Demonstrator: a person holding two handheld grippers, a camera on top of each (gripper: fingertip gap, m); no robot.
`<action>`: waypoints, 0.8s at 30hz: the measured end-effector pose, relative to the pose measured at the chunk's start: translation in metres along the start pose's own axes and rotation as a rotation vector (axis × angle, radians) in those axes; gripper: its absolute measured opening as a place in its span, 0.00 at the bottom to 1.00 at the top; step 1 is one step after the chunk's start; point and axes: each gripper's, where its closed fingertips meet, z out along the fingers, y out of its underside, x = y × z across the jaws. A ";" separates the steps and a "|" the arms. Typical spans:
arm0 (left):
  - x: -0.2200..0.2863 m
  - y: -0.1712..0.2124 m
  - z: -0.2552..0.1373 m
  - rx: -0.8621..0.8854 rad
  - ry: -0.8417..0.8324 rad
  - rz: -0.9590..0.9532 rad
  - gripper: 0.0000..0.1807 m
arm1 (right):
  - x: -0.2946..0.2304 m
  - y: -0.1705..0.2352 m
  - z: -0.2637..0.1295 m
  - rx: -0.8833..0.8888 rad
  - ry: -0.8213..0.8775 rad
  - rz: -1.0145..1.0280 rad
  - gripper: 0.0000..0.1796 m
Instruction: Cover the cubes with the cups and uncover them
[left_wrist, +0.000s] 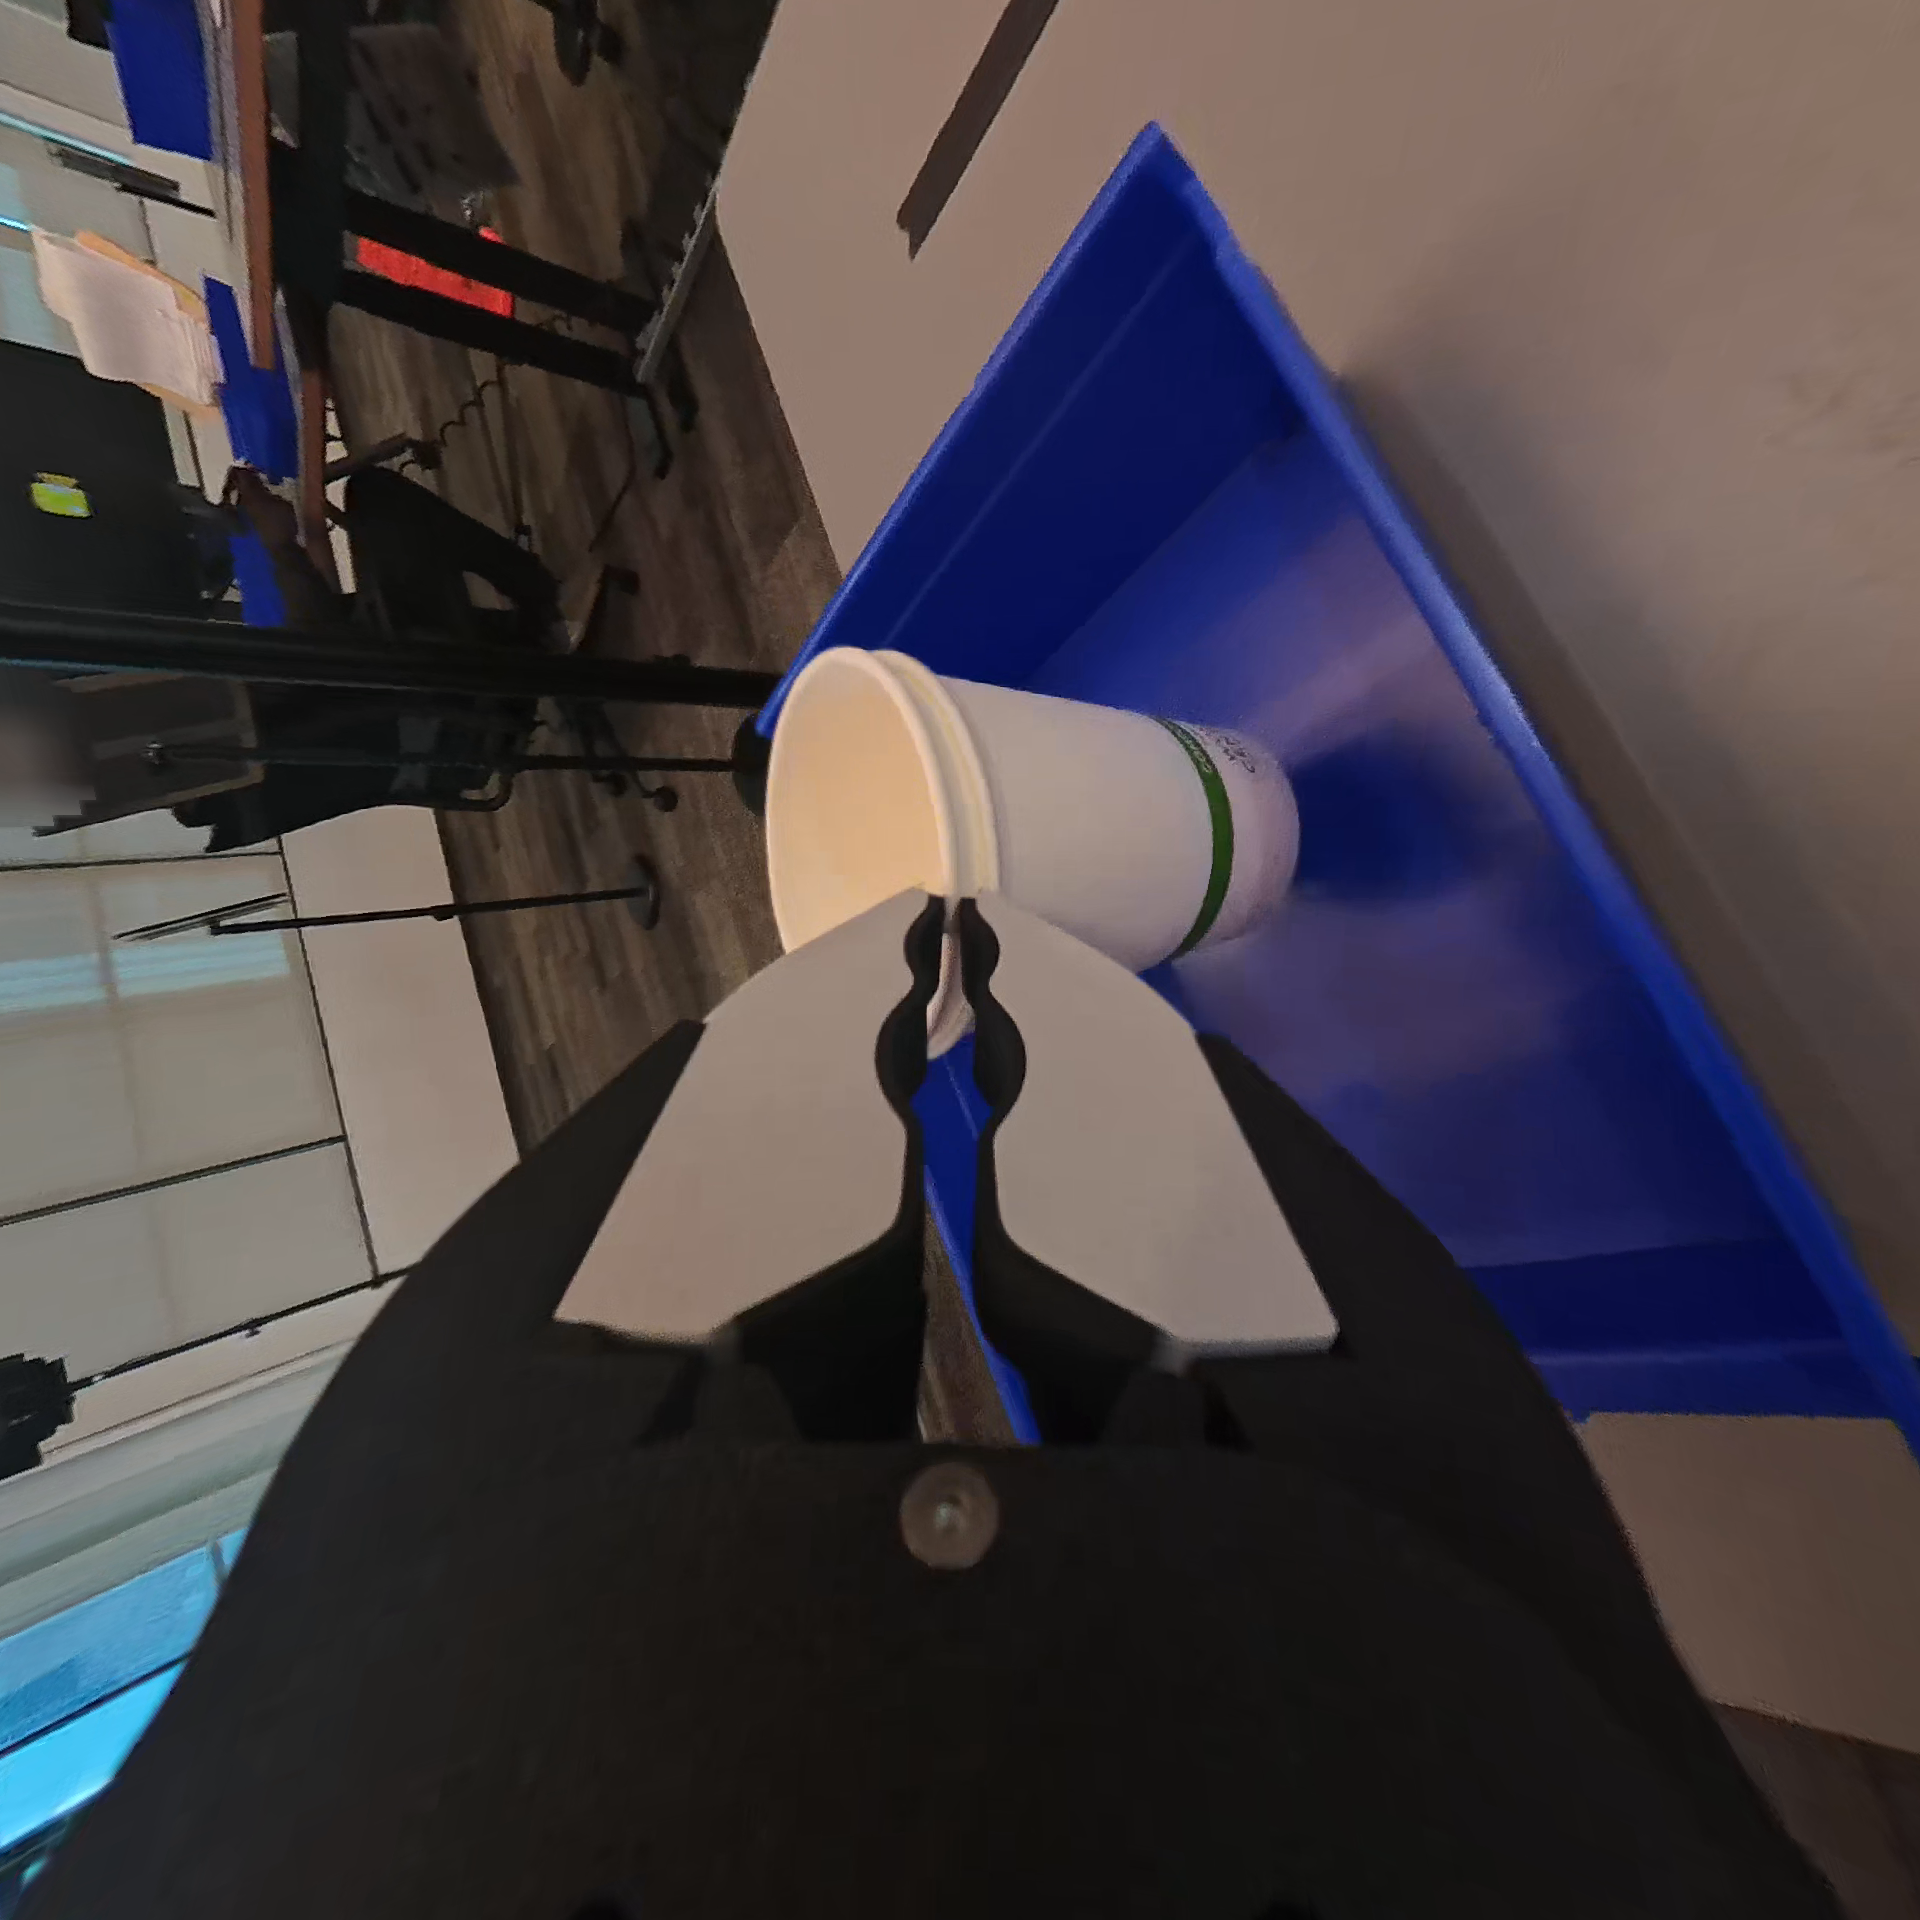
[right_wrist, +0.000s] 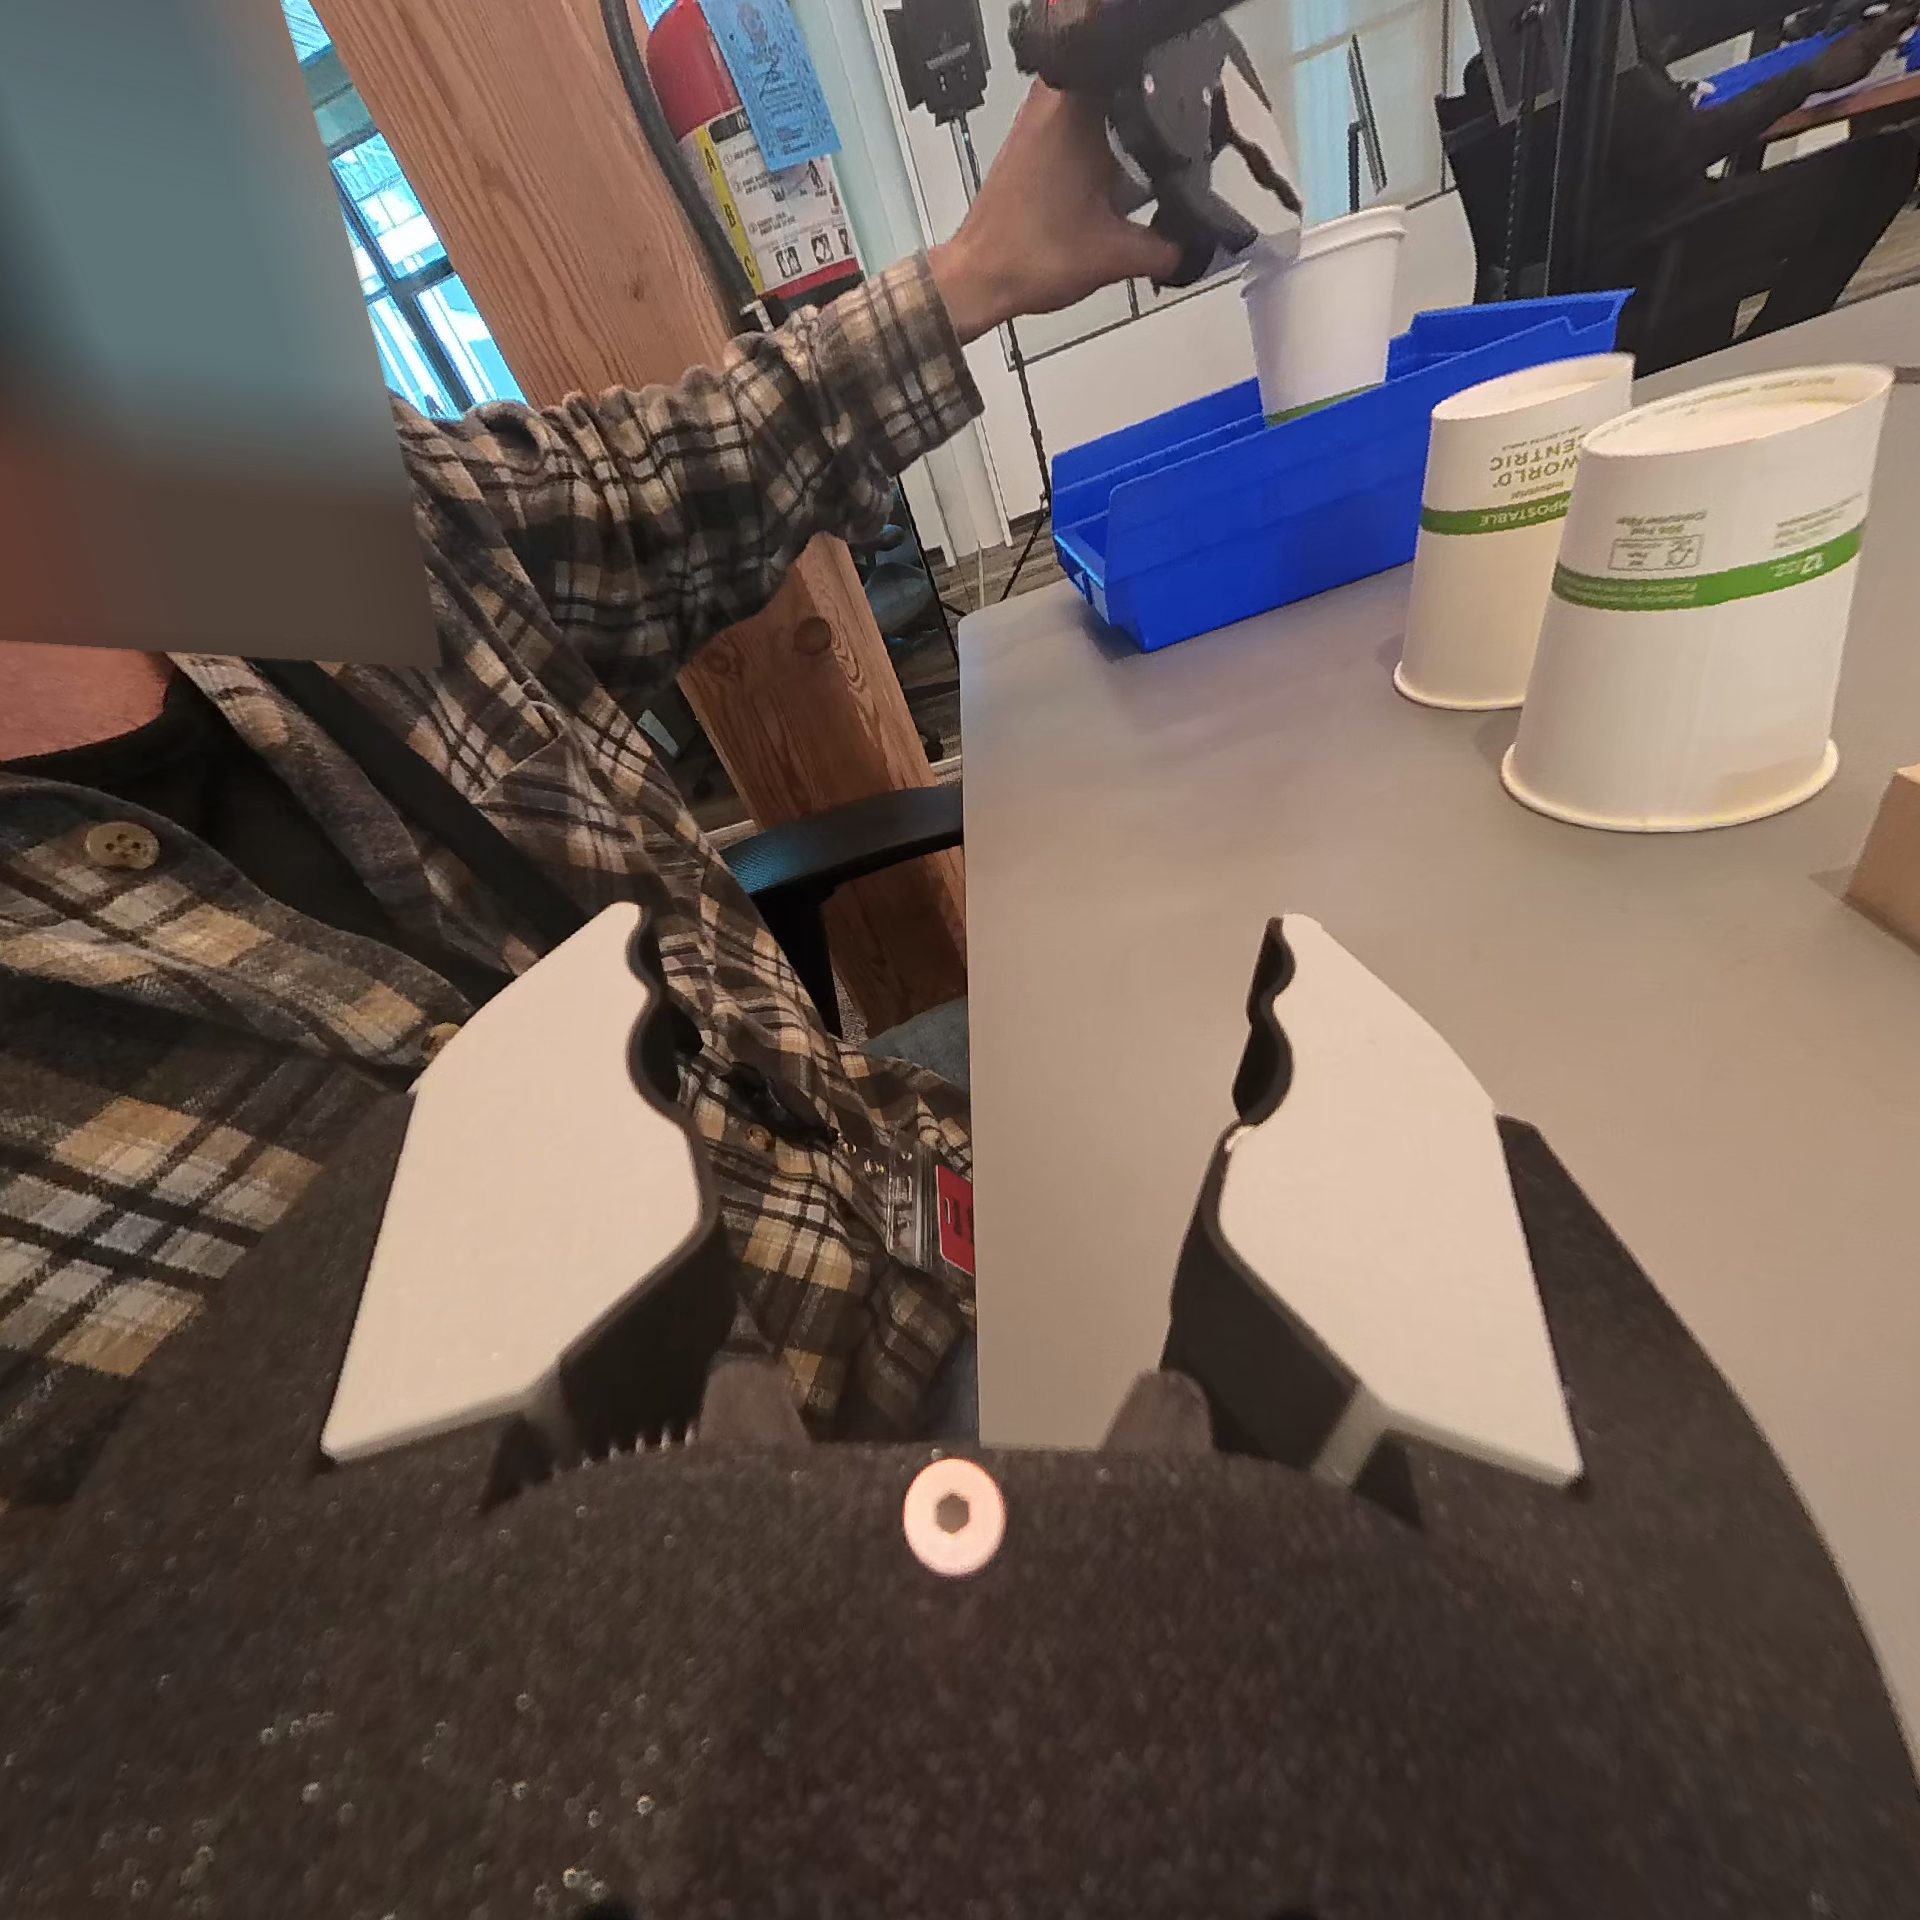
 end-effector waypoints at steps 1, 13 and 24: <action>-0.001 0.003 0.002 -0.022 -0.016 0.014 0.01 | 0.000 0.001 0.001 -0.004 -0.003 0.004 0.59; 0.008 0.007 0.010 -0.019 -0.082 0.045 0.01 | -0.001 0.005 0.004 -0.002 -0.010 0.012 0.59; 0.035 0.009 0.011 -0.011 0.095 0.030 0.02 | -0.001 0.008 0.002 -0.003 -0.009 0.019 0.59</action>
